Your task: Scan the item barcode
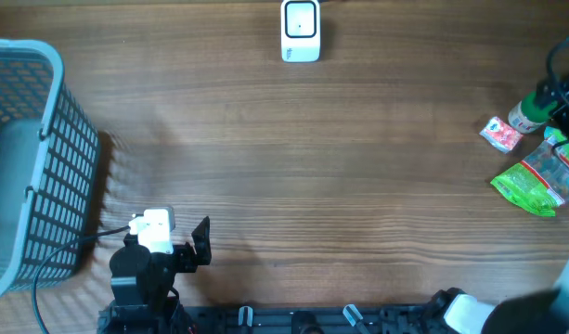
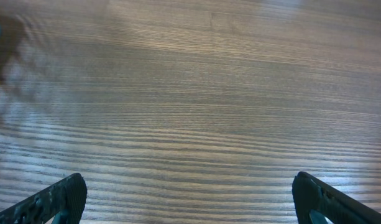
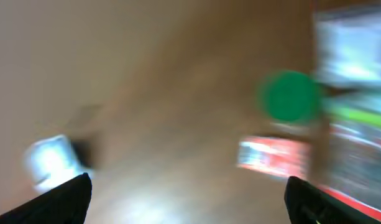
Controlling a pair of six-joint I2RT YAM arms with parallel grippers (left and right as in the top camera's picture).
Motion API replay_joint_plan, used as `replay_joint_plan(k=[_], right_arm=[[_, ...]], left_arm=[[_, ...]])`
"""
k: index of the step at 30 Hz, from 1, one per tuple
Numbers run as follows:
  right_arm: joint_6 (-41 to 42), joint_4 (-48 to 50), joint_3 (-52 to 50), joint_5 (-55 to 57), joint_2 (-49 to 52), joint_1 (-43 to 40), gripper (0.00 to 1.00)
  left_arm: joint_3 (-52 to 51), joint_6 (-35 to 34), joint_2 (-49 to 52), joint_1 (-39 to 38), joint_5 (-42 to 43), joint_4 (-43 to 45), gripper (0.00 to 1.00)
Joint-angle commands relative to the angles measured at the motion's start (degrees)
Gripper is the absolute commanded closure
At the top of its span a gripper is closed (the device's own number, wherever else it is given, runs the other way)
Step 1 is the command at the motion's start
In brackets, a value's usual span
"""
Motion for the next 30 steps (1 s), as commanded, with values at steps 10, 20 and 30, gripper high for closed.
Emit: replay_joint_plan(k=[10,20,30], right_arm=[[6.0,-6.0,2.4,-32.8,-36.1,0.1,0.00],[-28.2,-19.4,2.4,-36.6,-44.5,2.1,0.00],[-30.1,-12.4,-1.4,-9.8,-54.8,30.1,0.00]], left_arm=[[-0.1,0.1,-0.2,0.2,-0.1,0.1,0.00],[-0.1,0.1,-0.2,0.2,-0.1,0.2,0.00],[-0.1,0.1,-0.2,0.2,-0.1,0.2,0.00]])
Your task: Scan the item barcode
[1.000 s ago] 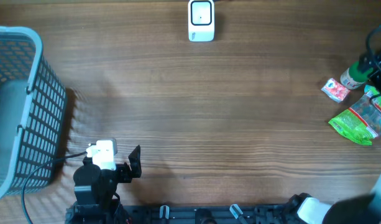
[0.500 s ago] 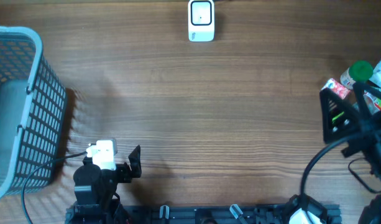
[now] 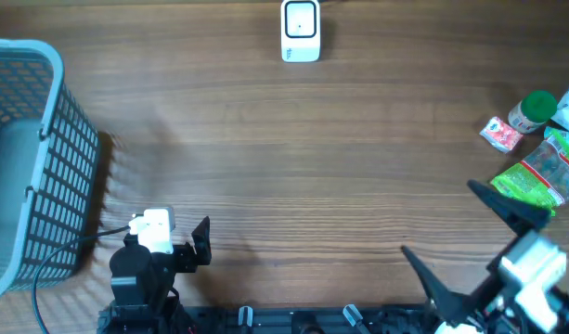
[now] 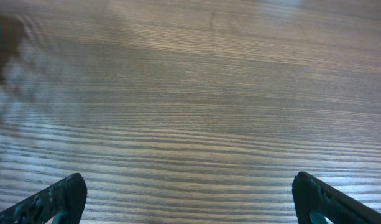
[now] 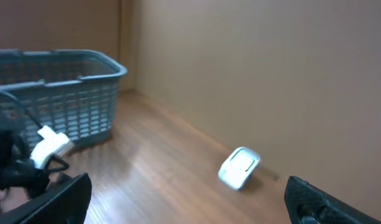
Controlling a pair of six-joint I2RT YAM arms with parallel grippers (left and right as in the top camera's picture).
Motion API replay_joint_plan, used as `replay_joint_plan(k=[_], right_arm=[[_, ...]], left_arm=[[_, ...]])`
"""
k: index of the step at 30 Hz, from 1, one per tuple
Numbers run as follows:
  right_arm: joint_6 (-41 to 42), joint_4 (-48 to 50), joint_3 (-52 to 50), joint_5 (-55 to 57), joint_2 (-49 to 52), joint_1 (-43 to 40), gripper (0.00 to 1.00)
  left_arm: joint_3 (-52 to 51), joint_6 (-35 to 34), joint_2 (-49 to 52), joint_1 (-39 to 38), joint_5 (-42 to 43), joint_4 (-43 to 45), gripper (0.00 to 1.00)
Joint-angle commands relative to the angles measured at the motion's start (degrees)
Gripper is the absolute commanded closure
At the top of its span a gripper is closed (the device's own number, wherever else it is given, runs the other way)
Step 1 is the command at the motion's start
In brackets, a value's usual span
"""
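Observation:
The white barcode scanner [image 3: 301,31] stands at the table's far edge, and shows small in the right wrist view as the scanner [image 5: 240,167]. The items lie at the far right: a green-capped bottle [image 3: 533,108], a small red packet [image 3: 500,134] and a green packet [image 3: 538,181]. My right gripper [image 3: 470,243] is open and empty near the front right, short of the items, its fingers [image 5: 53,200] spread wide. My left gripper [image 4: 187,205] stays open over bare wood at the front left, and appears from above as the left gripper [image 3: 165,245].
A blue-grey mesh basket [image 3: 66,148] stands at the left edge, seen also from the right wrist as the basket [image 5: 66,93]. A blue and white packet lies at the right border beside the bottle.
My right gripper was over the items at the far right edge; now it sits open near the front right, its camera facing the scanner and basket. The left arm has not moved.

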Motion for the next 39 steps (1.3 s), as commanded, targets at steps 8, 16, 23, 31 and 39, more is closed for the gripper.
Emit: replay_joint_plan(k=[8,16,23,31,39], right_arm=[[22.3,29.7,-30.5,28.7,-18.8,9.5,0.00],[42.6,58.6,-59.8,39.3,-27.8,10.1,0.00],[47.8,62.1,-71.4,50.3,-27.8,12.2,0.00],[48.0,53.2,-75.1,53.3,-27.8,12.8,0.00],[48.0,53.2,-75.1,53.2,-27.8,13.1,0.00]], left_arm=[[-0.1,0.1,-0.2,0.2,-0.1,0.1,0.00],[-0.1,0.1,-0.2,0.2,-0.1,0.2,0.00],[-0.1,0.1,-0.2,0.2,-0.1,0.1,0.00],[-0.1,0.1,-0.2,0.2,-0.1,0.2,0.00],[-0.1,0.1,-0.2,0.2,-0.1,0.2,0.00]])
